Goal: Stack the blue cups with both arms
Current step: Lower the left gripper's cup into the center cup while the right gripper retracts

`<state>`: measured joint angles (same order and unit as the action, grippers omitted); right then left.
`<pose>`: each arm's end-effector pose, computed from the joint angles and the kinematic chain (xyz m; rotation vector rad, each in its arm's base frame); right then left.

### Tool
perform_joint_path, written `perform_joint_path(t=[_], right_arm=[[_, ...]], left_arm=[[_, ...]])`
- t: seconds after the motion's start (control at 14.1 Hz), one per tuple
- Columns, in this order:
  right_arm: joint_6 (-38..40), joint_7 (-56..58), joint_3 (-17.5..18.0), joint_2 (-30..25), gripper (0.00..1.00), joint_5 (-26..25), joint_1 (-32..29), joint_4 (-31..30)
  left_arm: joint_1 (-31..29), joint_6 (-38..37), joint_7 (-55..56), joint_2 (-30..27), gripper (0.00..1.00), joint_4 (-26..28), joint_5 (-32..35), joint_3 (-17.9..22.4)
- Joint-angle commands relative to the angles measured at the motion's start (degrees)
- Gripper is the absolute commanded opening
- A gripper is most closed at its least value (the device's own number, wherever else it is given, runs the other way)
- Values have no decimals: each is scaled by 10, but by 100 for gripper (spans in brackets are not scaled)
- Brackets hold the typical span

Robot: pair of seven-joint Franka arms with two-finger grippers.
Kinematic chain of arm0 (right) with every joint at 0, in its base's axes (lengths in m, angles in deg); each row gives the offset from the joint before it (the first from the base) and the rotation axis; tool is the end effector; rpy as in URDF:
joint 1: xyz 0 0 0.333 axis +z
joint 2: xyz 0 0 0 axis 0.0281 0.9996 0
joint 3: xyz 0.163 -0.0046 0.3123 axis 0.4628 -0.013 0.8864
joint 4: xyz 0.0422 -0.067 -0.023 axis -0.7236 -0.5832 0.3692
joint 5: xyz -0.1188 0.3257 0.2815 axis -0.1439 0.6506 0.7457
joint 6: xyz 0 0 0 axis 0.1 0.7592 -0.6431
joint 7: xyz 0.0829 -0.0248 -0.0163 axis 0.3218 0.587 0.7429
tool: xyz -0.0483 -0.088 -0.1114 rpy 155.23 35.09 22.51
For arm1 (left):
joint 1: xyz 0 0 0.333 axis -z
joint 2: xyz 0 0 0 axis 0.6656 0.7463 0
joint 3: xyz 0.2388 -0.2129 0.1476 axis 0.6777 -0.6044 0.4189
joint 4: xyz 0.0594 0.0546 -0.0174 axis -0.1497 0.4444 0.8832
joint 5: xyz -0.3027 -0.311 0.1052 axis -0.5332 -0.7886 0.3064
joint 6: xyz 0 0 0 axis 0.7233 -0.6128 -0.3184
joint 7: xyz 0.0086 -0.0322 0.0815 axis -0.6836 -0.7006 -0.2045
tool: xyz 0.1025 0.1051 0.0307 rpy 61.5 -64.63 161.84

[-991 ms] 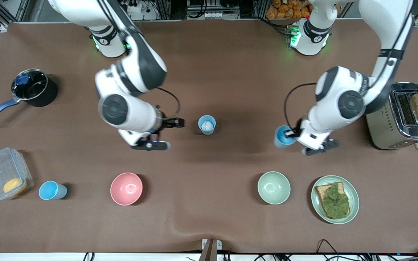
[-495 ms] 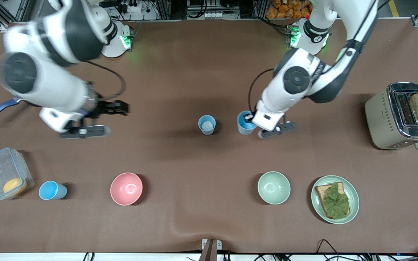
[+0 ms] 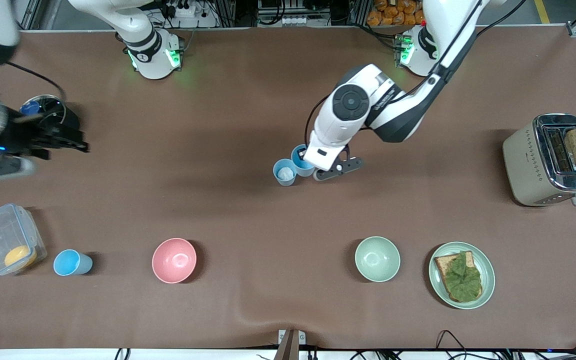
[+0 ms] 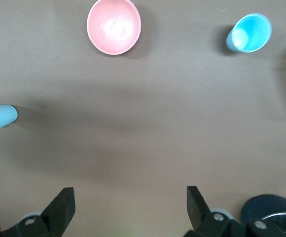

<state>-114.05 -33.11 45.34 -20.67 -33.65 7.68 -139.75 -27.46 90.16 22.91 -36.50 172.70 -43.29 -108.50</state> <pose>0.6393 0.0082 0.5797 -3.0055 -0.2246 0.1292 0.5333 -0.4948 0.3056 2.9864 0.4949 -0.2174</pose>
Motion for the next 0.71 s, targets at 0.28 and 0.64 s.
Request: perform_joint_path(t=[0.28, 0.64], right_arm=[[-81, 3, 92, -104, 100, -99, -54, -145], [-65, -105, 92, -111, 100, -89, -62, -145]], left_arm=[[46, -10, 56, 47, 0, -51, 53, 3], [64, -10, 74, 64, 0, -81, 62, 4]])
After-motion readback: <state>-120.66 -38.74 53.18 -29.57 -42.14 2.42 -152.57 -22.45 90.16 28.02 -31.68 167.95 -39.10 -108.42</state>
